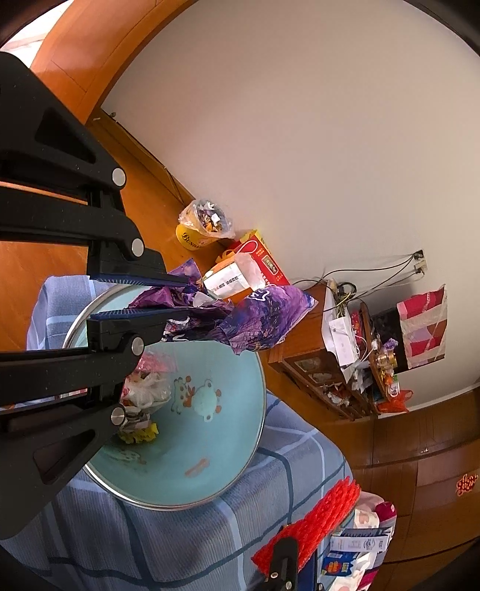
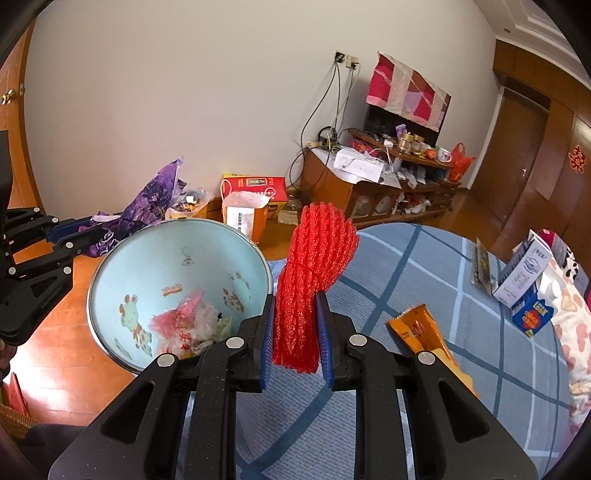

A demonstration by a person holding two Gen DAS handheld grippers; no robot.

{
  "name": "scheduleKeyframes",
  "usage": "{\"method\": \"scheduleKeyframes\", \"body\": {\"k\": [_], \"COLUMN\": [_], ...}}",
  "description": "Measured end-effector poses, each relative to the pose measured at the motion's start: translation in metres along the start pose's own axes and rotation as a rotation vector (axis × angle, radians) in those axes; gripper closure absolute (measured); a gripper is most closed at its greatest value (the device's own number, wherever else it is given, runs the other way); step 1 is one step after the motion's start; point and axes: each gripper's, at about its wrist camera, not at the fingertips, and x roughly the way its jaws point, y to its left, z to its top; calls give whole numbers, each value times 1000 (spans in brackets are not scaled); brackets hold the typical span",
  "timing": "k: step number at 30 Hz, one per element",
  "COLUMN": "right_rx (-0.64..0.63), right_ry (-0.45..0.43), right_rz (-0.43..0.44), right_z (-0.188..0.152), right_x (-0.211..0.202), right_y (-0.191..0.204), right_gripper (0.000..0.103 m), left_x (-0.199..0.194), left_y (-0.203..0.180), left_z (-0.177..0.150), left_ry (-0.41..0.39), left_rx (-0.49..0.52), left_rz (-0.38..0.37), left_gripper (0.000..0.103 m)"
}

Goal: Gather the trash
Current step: 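Carry the purple wrapper with the left tool while the right tool carries the red net over the bin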

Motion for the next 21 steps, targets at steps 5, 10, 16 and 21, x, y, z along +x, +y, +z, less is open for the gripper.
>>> {"method": "scheduleKeyframes", "body": {"k": [5, 10, 16, 21], "right_rx": [-13, -23, -37, -50], "right_ry": [1, 3, 5, 5], "right_rz": [10, 19, 26, 34], "right_z": [2, 3, 6, 8], "right_x": [3, 6, 9, 10], "right_y": [6, 11, 16, 21], "right_gripper": [82, 82, 82, 82], "left_x": [2, 3, 4, 7], "left_y": [-1, 3, 5, 7], "left_z": [0, -2, -4, -6], "left_ry": [4, 5, 11, 18], "left_rx": [-1, -7, -13, -19], "left_rz": [-1, 4, 8, 8], "left_gripper": [93, 93, 92, 92]}}
